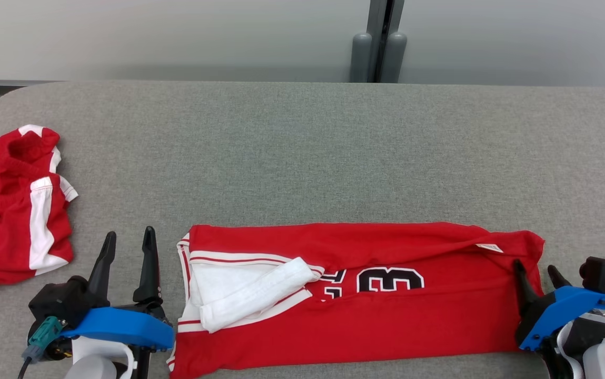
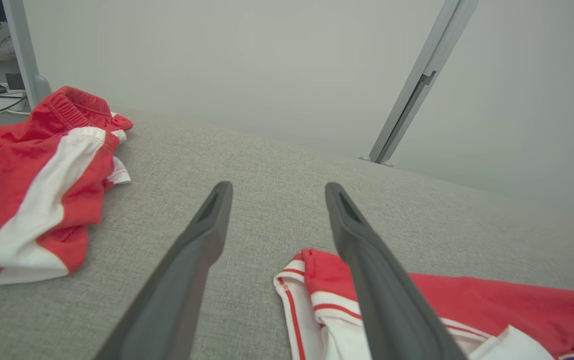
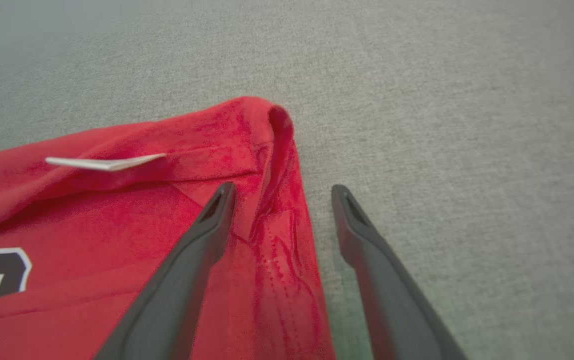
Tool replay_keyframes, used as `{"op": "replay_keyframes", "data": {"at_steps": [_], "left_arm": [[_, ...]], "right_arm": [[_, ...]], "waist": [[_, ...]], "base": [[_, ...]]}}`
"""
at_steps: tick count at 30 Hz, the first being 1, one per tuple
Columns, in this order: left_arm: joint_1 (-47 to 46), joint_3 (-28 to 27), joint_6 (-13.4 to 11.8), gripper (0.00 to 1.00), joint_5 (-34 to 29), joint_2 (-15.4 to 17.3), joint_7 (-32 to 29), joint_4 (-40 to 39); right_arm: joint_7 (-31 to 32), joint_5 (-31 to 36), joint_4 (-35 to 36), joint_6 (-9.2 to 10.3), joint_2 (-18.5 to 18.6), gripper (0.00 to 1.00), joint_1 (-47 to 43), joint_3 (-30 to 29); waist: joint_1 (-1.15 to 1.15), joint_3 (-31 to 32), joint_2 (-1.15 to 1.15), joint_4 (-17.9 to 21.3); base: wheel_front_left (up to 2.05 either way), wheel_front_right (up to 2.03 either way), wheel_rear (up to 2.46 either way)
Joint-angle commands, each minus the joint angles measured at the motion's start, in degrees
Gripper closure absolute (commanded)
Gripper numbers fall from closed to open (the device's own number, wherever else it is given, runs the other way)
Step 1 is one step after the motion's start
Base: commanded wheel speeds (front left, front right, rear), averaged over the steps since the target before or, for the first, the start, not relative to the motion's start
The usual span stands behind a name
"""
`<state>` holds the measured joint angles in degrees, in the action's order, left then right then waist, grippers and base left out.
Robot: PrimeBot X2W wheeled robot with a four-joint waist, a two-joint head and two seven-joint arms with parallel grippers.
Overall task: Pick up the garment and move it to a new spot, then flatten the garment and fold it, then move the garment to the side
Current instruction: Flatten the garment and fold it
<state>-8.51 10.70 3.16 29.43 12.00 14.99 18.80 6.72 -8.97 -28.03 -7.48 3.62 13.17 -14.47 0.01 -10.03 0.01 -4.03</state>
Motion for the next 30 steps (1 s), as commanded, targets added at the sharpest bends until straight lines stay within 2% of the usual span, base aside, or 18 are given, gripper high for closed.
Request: {"op": "replay_keyframes", "data": {"at_steps": [1, 11, 12, 13, 14, 15, 23, 30], "left_arm": [[-1.06, -0.50, 0.44, 0.00, -0.54, -0.16, 0.25, 0.30], [-2.63, -2.49, 2.38, 0.00, -2.68, -1.62, 0.26, 1.37], [-2.53, -2.72, 2.43, 0.00, -2.86, -1.74, 0.26, 1.37], [-2.47, -2.90, 2.52, 0.00, -2.91, -1.81, 0.26, 1.41], [-2.41, -3.07, 2.68, 0.00, -2.98, -1.92, 0.26, 1.43], [-2.28, -3.18, 2.84, 0.00, -3.11, -2.02, 0.26, 1.58], [-1.70, -3.97, 3.44, 0.00, -3.56, -2.38, 0.26, 2.40], [-1.35, -4.66, 3.86, 0.00, -3.89, -2.54, 0.26, 2.42]], "right_arm": [[0.13, 0.36, -0.64, -0.03, -0.24, 0.00, 1.00, 0.20], [0.58, 2.30, -9.05, -0.02, -0.41, 0.00, 4.40, 0.05], [0.41, 2.39, -9.63, -0.01, -0.45, 0.15, 4.70, 0.09], [0.21, 2.45, -10.03, -0.02, -0.49, 0.51, 4.88, 0.13], [0.07, 2.53, -10.38, -0.02, -0.54, 0.79, 5.01, 0.24], [0.03, 2.82, -10.81, -0.02, -0.58, 1.00, 5.15, 0.33], [-1.11, 4.44, -11.47, 0.05, 0.55, 1.00, 5.11, -1.52], [-2.08, 5.37, -6.51, 0.03, 3.13, 1.00, 4.07, -5.52]], "waist": [[-0.01, -0.17, -0.01, -0.15], [-0.01, -0.85, -0.01, -0.35], [-0.01, -0.87, -0.01, -0.32], [-0.01, -0.88, -0.01, -0.25], [-0.01, -0.90, -0.01, -0.17], [-0.01, -0.92, -0.01, -0.07], [-0.01, -0.63, -0.01, 0.53], [-0.01, -0.48, -0.01, 1.22]], "base": [[0.00, 0.00, 0.00], [0.00, 0.00, 0.00], [0.00, 0.00, 0.00], [0.00, 0.00, 0.00], [0.00, 0.00, 0.00], [0.00, 0.00, 0.00], [0.00, 0.00, 0.00], [0.00, 0.00, 0.00]]}}
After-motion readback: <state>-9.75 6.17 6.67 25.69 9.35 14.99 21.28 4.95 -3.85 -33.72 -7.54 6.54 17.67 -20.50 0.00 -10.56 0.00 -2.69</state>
